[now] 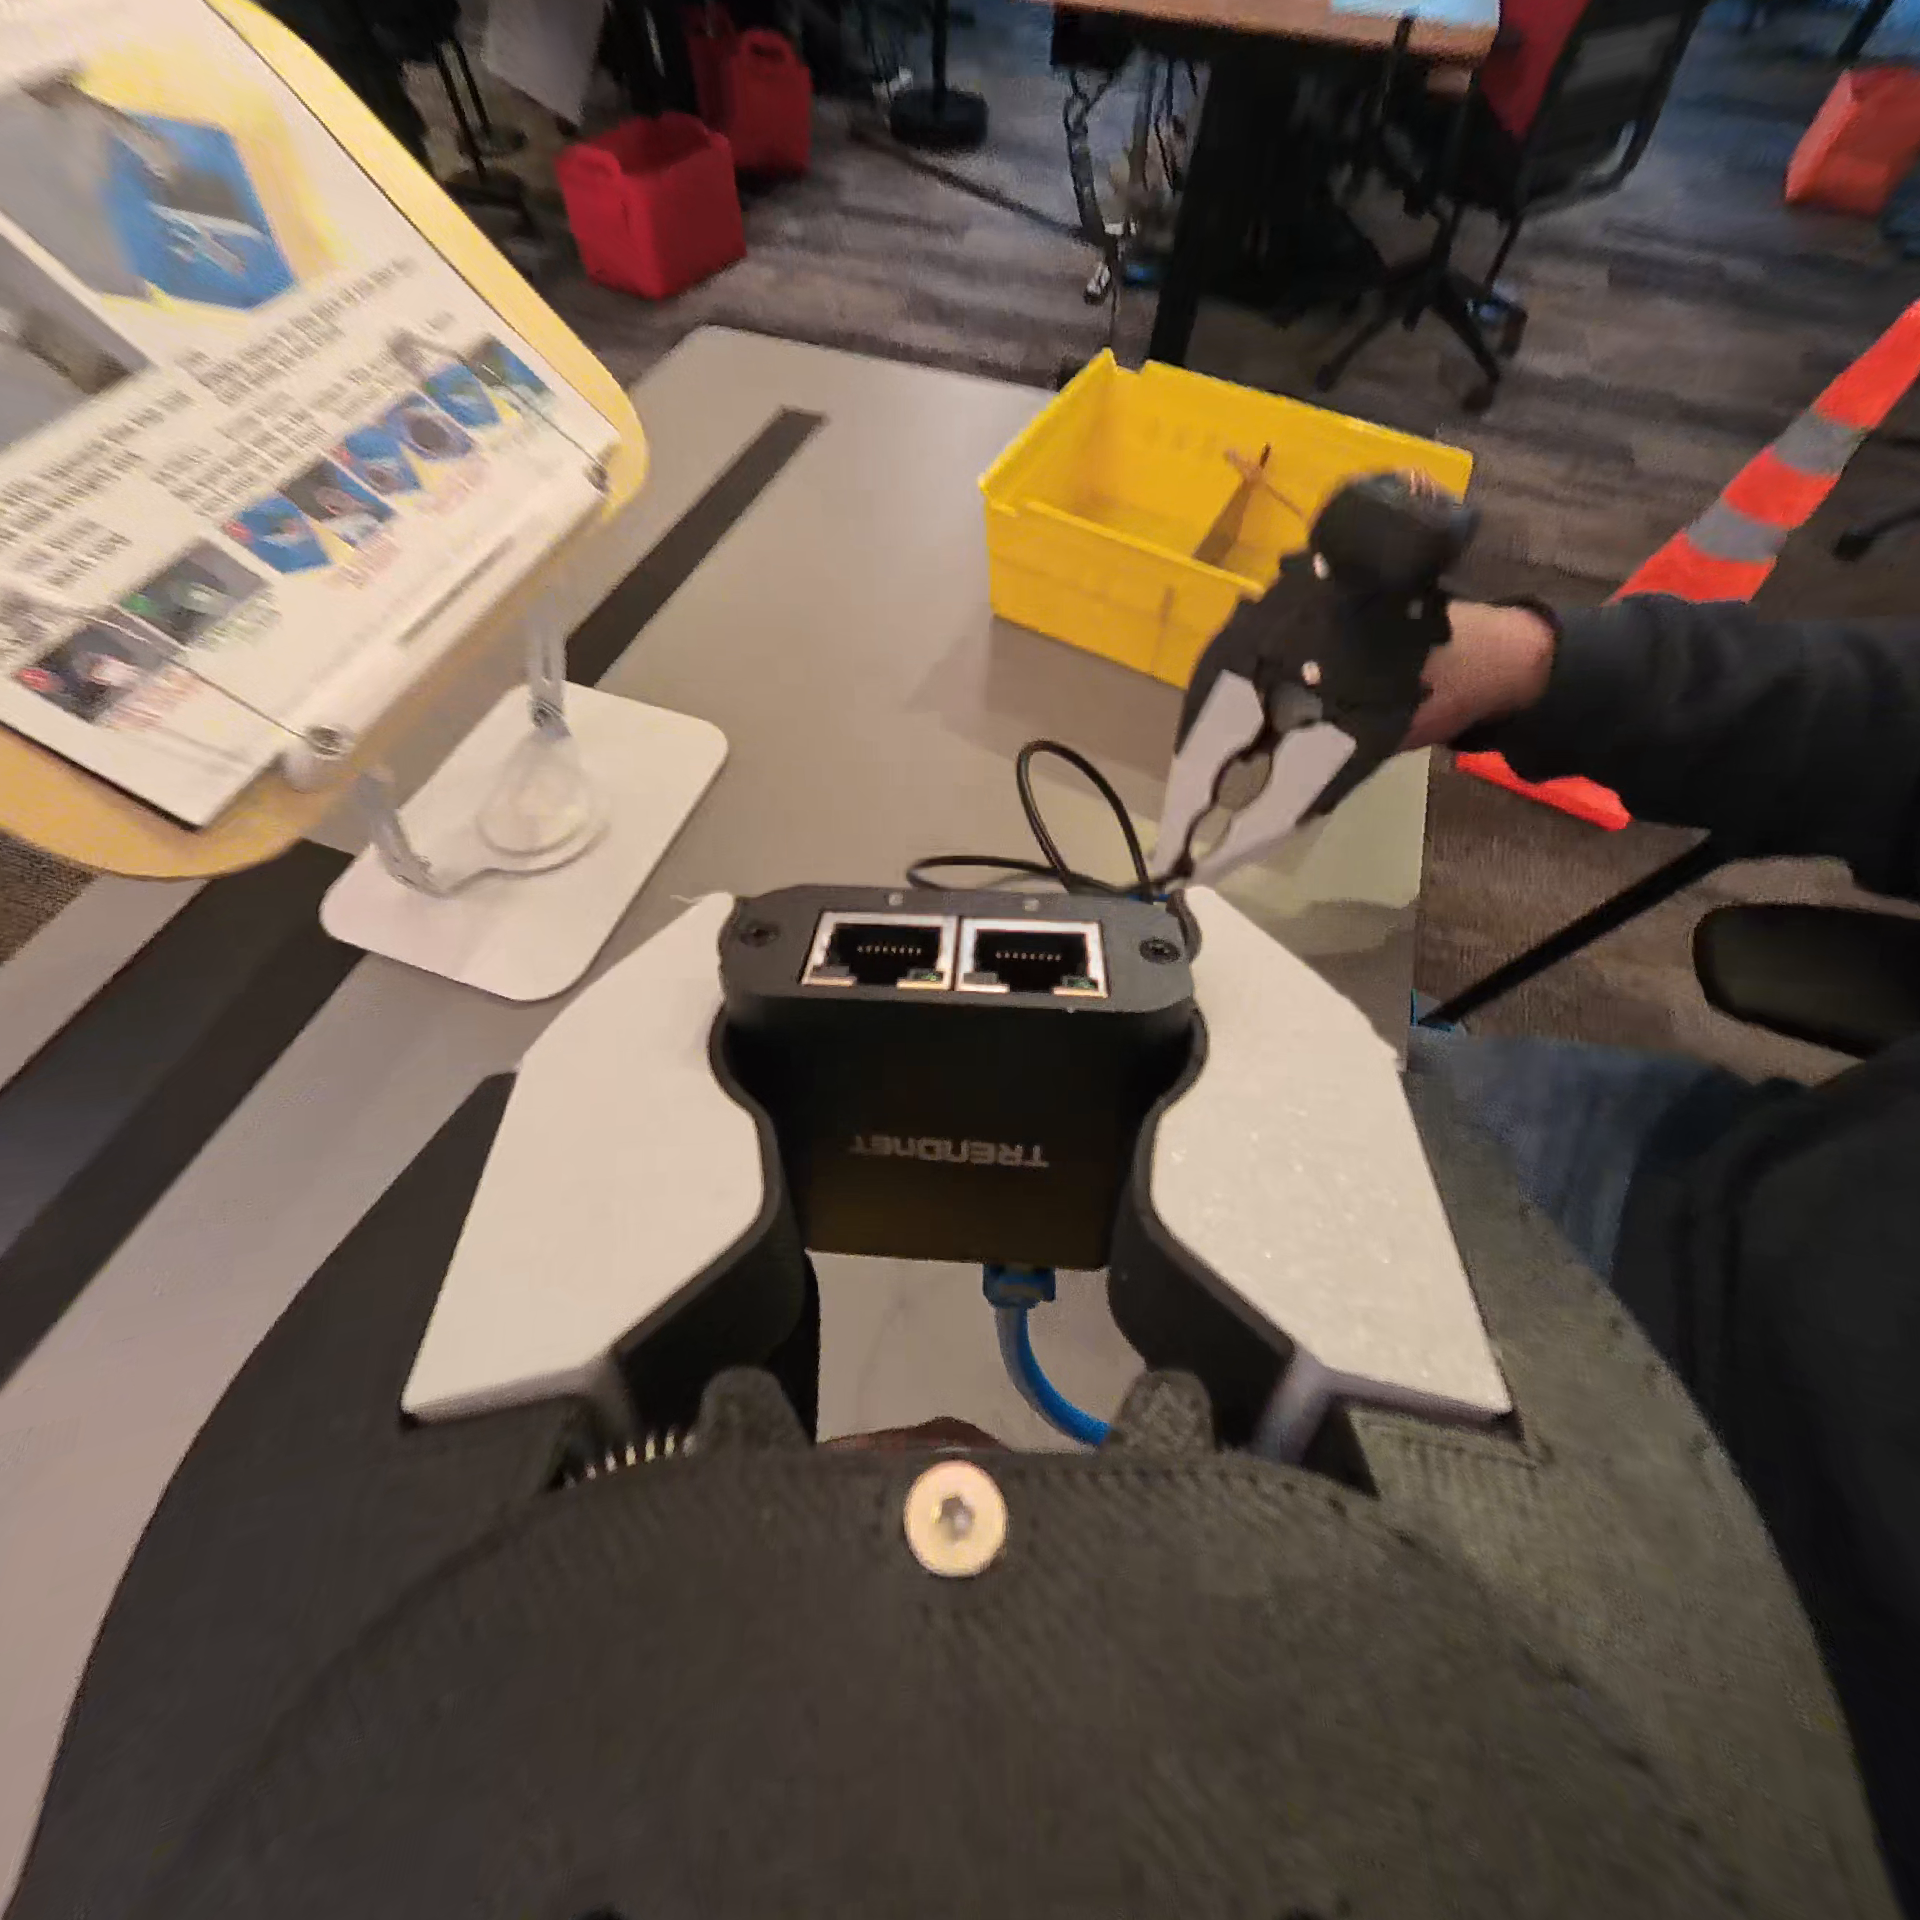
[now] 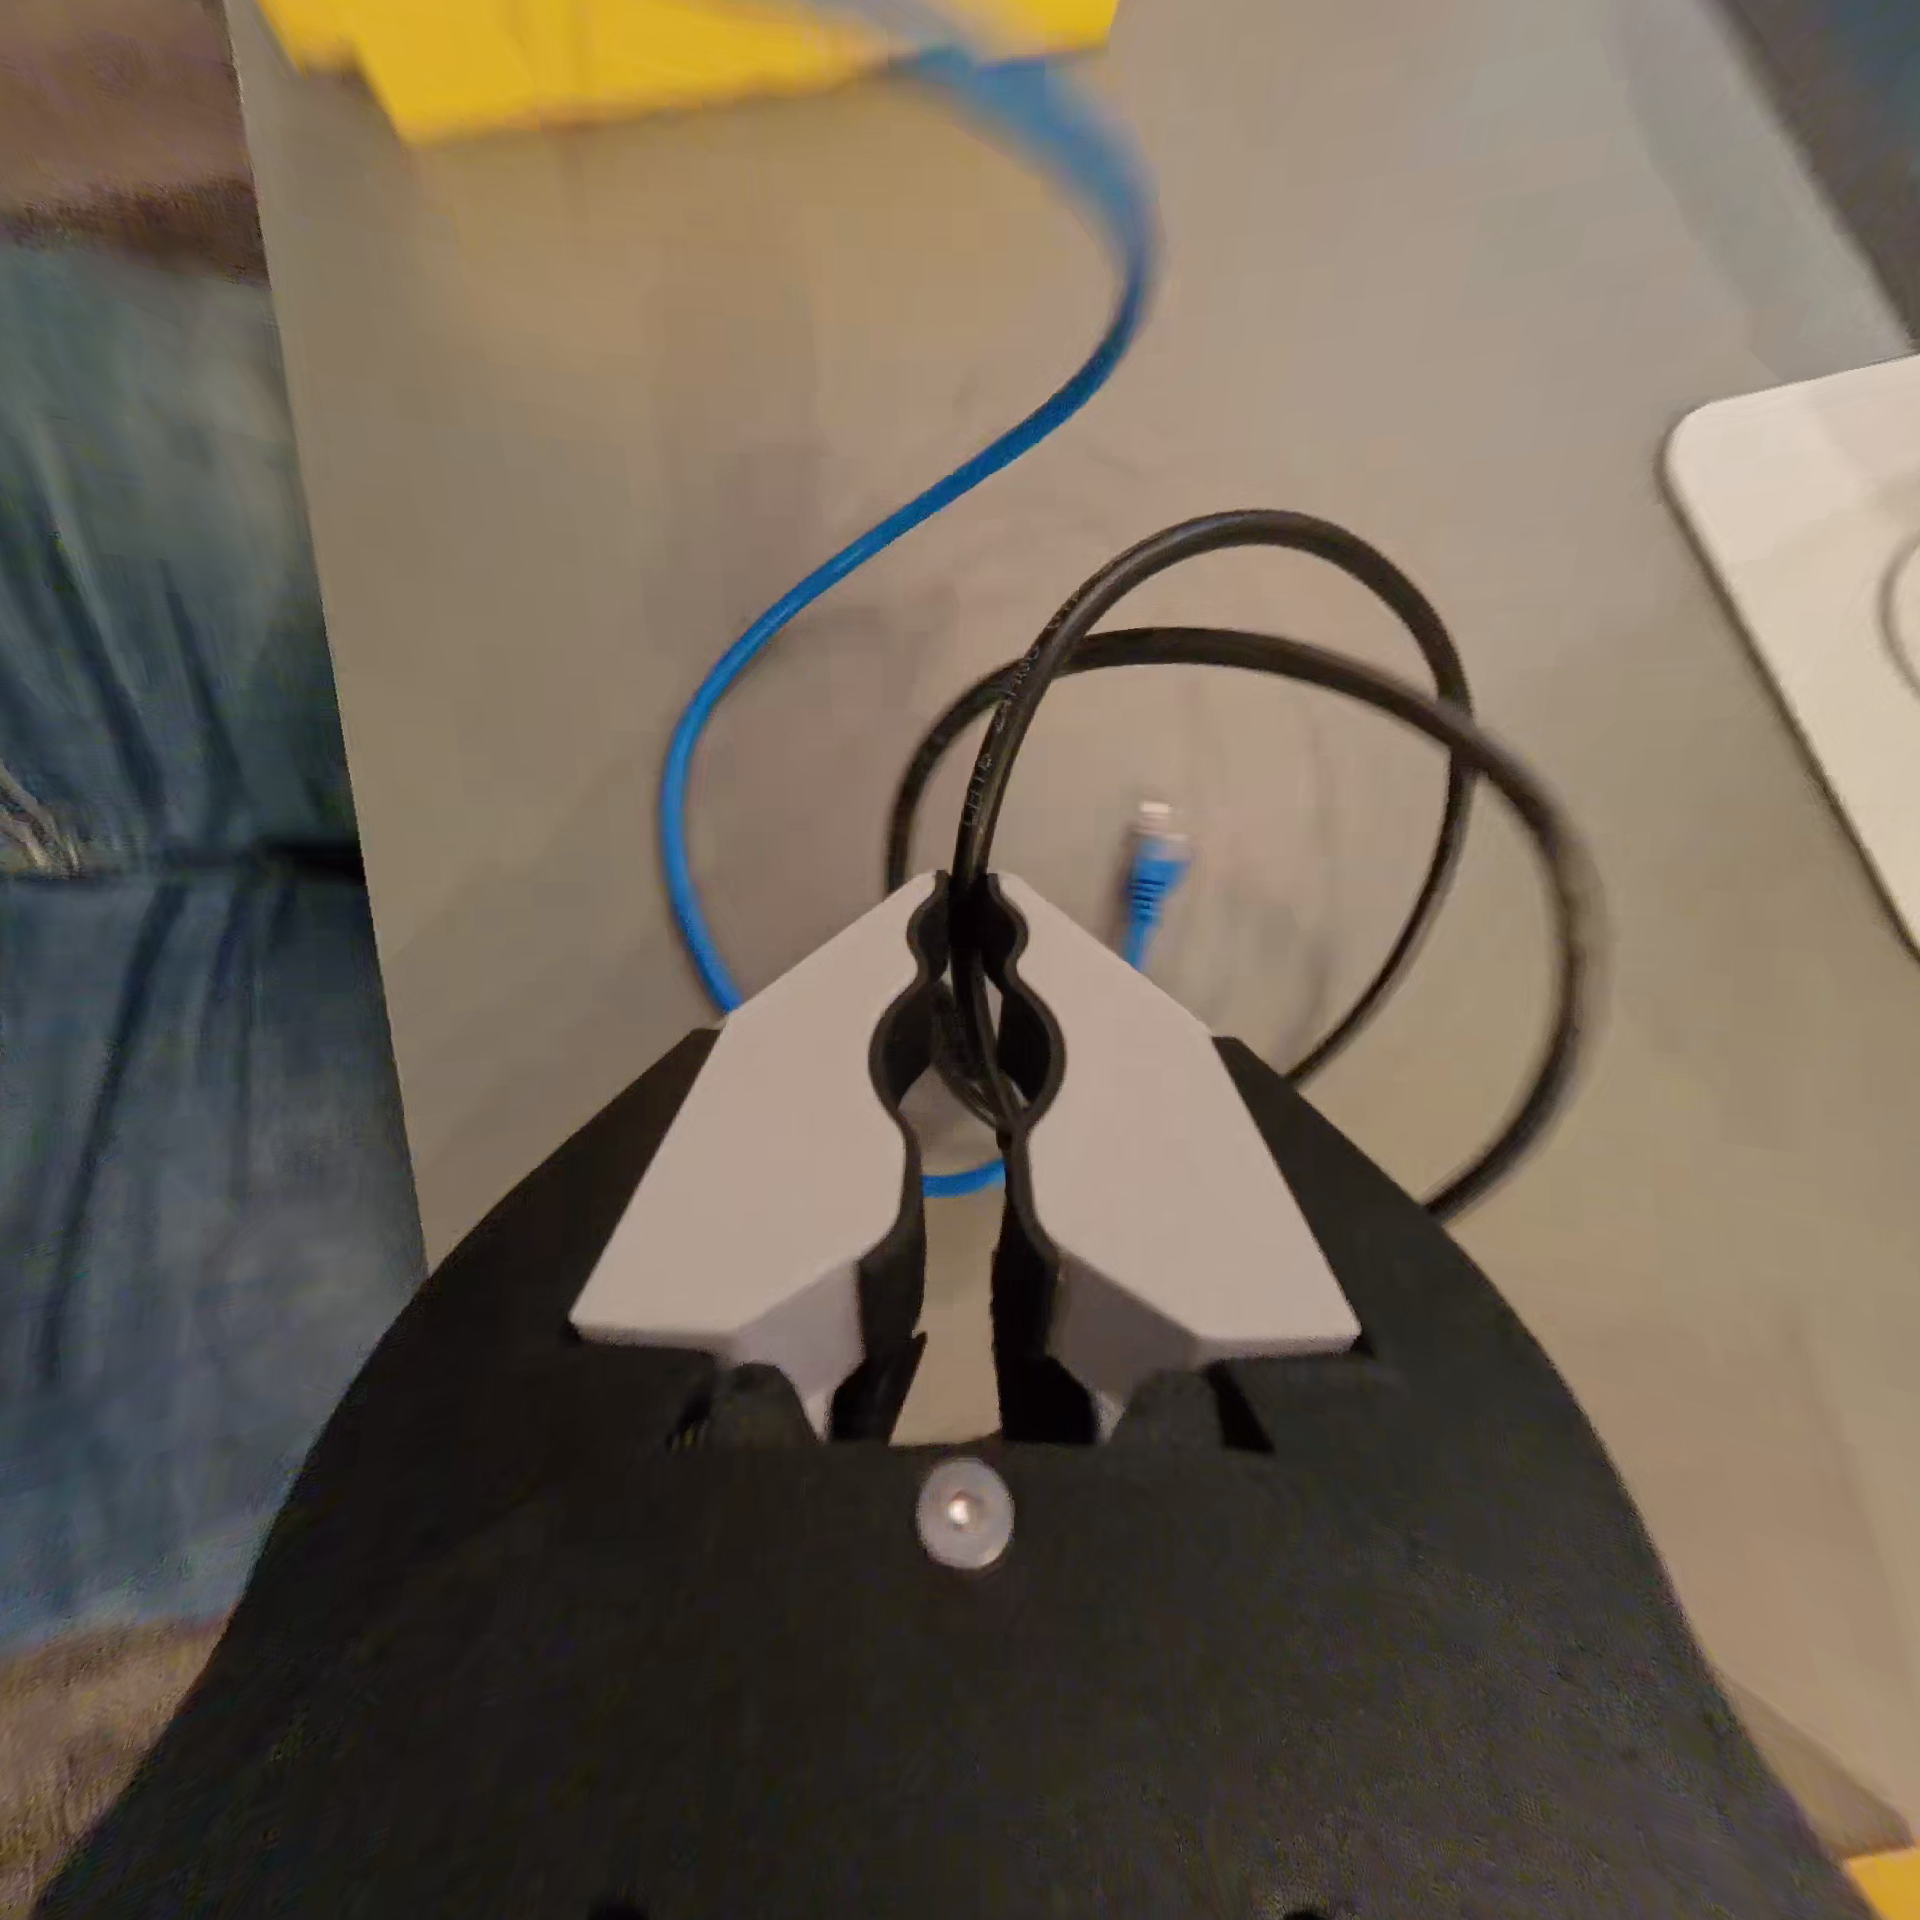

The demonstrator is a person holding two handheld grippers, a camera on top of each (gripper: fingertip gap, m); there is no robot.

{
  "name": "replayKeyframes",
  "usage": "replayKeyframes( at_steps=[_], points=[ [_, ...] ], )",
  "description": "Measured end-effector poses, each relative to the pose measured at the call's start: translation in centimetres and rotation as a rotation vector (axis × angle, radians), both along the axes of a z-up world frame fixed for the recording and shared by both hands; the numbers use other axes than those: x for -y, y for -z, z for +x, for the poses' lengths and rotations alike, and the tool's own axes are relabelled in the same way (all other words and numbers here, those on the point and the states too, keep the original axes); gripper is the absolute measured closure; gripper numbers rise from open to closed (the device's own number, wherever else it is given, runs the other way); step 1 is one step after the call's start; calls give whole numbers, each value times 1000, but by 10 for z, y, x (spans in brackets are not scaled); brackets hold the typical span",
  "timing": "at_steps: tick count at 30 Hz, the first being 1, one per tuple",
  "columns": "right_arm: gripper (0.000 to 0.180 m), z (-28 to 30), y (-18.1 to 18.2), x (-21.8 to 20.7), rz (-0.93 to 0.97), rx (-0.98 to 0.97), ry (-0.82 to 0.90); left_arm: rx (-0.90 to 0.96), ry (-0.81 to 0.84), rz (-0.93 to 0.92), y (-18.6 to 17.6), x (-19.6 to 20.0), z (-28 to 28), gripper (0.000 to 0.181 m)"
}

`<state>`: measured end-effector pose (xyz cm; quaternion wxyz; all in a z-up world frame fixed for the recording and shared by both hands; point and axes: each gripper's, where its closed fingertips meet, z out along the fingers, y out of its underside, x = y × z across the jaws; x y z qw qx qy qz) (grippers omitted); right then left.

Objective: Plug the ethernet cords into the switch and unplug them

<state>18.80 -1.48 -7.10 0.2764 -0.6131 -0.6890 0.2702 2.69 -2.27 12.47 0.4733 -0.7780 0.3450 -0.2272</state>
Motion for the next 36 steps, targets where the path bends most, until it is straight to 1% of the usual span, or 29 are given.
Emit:
replayKeyframes(
  at_steps=[1, 4, 7, 9, 11, 13, 15, 17, 19, 20, 21, 24, 26, 29, 30, 31, 33, 34, 36],
  points=[
    [176, -6, -8, -8, -7, -32, 36, -6, 9, -2, 9, 2, 9, 107],
    [176, -22, -21, -33, -46, -82, 115, -23, 52, -38, 37, 8, 32, 107],
    [176, -40, -41, -56, -182, -224, 190, -42, 70, -73, 61, 10, 45, 107],
    [176, -42, -57, -73, -186, -300, 249, -61, 84, -98, 76, 13, 50, 107],
    [176, -41, -82, -84, -208, -430, 288, -101, 85, -115, 92, 13, 53, 107],
    [176, -35, -98, -88, -204, -491, 302, -165, 81, -127, 109, 12, 53, 107],
    [176, -28, -109, -90, -202, -529, 310, -186, 94, -146, 120, 14, 57, 107],
    [176, -23, -122, -94, -249, -587, 330, -223, 105, -164, 133, 15, 63, 107],
    [176, -16, -141, -99, -313, -685, 354, -272, 116, -186, 149, 17, 68, 107],
    [176, -15, -142, -100, -344, -686, 359, -289, 123, -192, 156, 18, 71, 107],
    [176, -17, -134, -100, -330, -634, 358, -304, 128, -197, 161, 19, 73, 107],
    [176, -20, -89, -103, -279, -416, 383, -316, 145, -210, 172, 23, 82, 107],
    [176, -20, -61, -99, -252, -298, 366, -308, 156, -223, 177, 26, 86, 107],
    [141, -25, -31, -95, -241, -184, 352, -326, 164, -239, 186, 29, 89, 107],
    [130, -25, -29, -92, -239, -166, 347, -335, 165, -241, 188, 30, 89, 107],
    [118, -25, -33, -90, -196, -163, 335, -338, 168, -243, 190, 31, 89, 107],
    [110, -22, -45, -84, -94, -168, 303, -336, 174, -246, 190, 33, 90, 107],
    [106, -20, -51, -77, -94, -173, 288, -338, 174, -248, 191, 34, 89, 107],
    [109, -10, -60, -67, -106, -175, 289, -337, 173, -251, 192, 35, 89, 107]
  ],
)
